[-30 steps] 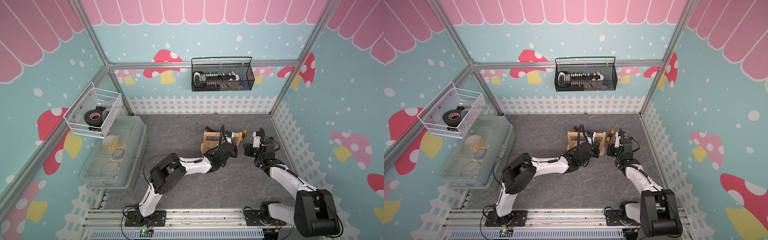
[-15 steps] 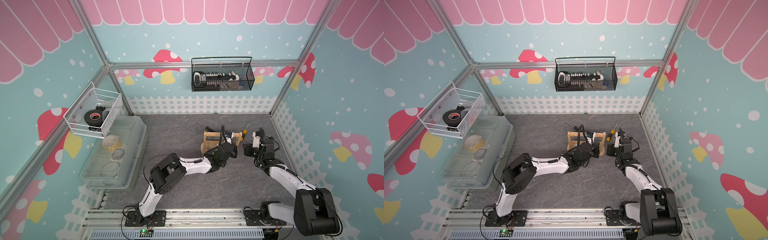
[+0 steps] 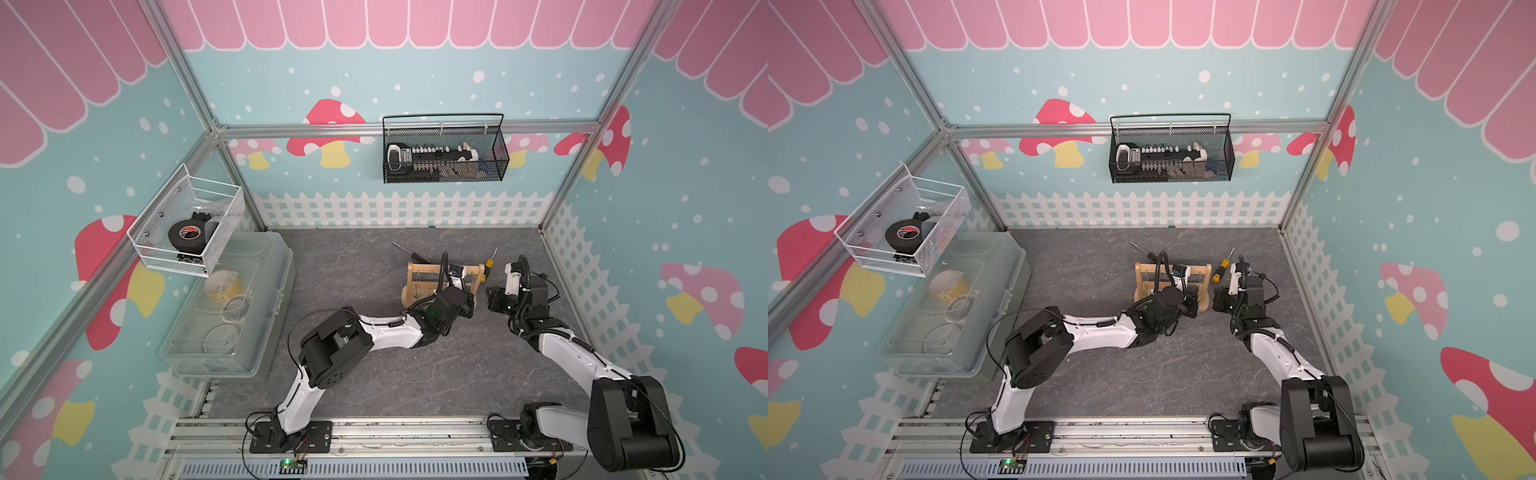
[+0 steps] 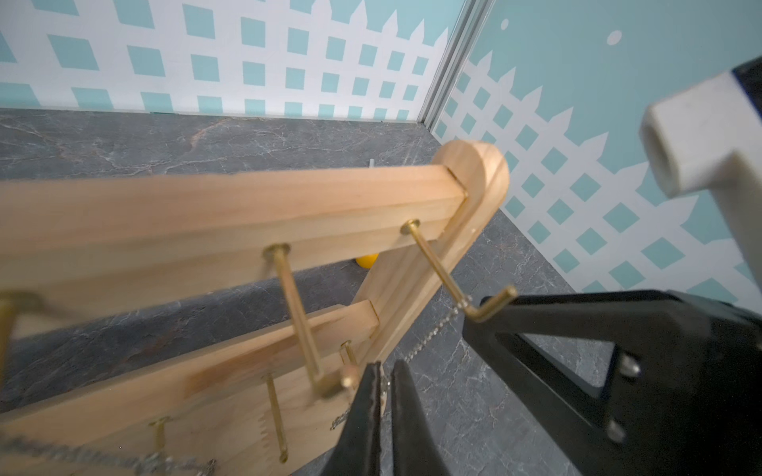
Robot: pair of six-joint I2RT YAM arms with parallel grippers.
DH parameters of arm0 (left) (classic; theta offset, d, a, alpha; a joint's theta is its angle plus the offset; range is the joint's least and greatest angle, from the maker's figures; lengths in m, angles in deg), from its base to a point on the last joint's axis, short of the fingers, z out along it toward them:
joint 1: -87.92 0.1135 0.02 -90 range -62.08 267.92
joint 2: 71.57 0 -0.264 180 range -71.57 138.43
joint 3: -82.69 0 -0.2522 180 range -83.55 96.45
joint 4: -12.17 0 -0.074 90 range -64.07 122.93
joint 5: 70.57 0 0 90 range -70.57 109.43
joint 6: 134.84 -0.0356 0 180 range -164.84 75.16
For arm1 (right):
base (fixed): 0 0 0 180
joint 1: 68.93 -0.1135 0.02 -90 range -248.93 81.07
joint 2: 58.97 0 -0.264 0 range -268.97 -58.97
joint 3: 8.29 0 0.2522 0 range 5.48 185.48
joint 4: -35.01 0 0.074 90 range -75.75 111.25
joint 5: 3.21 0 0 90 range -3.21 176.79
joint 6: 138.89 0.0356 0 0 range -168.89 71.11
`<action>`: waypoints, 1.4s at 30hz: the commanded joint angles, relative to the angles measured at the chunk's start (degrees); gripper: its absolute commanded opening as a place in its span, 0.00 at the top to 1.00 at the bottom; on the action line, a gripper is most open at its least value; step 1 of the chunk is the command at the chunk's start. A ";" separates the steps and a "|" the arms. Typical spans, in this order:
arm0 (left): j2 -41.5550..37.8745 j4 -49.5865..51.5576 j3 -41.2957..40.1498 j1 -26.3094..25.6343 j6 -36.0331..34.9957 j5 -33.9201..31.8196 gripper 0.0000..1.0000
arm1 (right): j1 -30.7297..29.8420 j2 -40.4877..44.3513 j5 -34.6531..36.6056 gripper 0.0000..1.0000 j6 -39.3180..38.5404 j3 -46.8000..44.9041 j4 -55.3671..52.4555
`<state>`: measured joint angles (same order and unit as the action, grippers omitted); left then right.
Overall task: Hang the necklace on the jewelry display stand
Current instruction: Hang the necklace on the stand.
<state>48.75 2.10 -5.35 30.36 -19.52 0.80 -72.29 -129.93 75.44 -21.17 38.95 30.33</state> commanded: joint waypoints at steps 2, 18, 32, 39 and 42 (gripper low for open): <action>-1.25 -1.51 -0.59 -0.47 0.70 -0.53 0.91 | 0.36 -0.08 -0.29 0.78 0.58 -0.11 0.94; -1.22 -1.53 0.15 -1.24 0.05 -0.54 0.91 | 0.41 -0.16 -0.25 0.78 0.60 -0.21 1.15; 0.74 -0.44 3.26 -0.54 -0.71 -0.80 0.91 | 0.37 -0.45 -0.25 0.79 0.41 -0.04 1.20; 0.54 -0.33 2.98 -0.45 -1.06 -1.48 0.93 | 0.39 -0.96 -0.34 0.79 0.44 0.20 1.20; 0.41 -0.45 2.40 -0.42 -1.02 -1.58 0.95 | 0.37 -1.03 -0.25 0.79 0.41 0.28 1.20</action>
<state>48.77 1.68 -3.39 29.49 -19.80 0.54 -72.29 -130.39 75.31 -21.17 38.95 30.72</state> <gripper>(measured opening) 0.052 0.211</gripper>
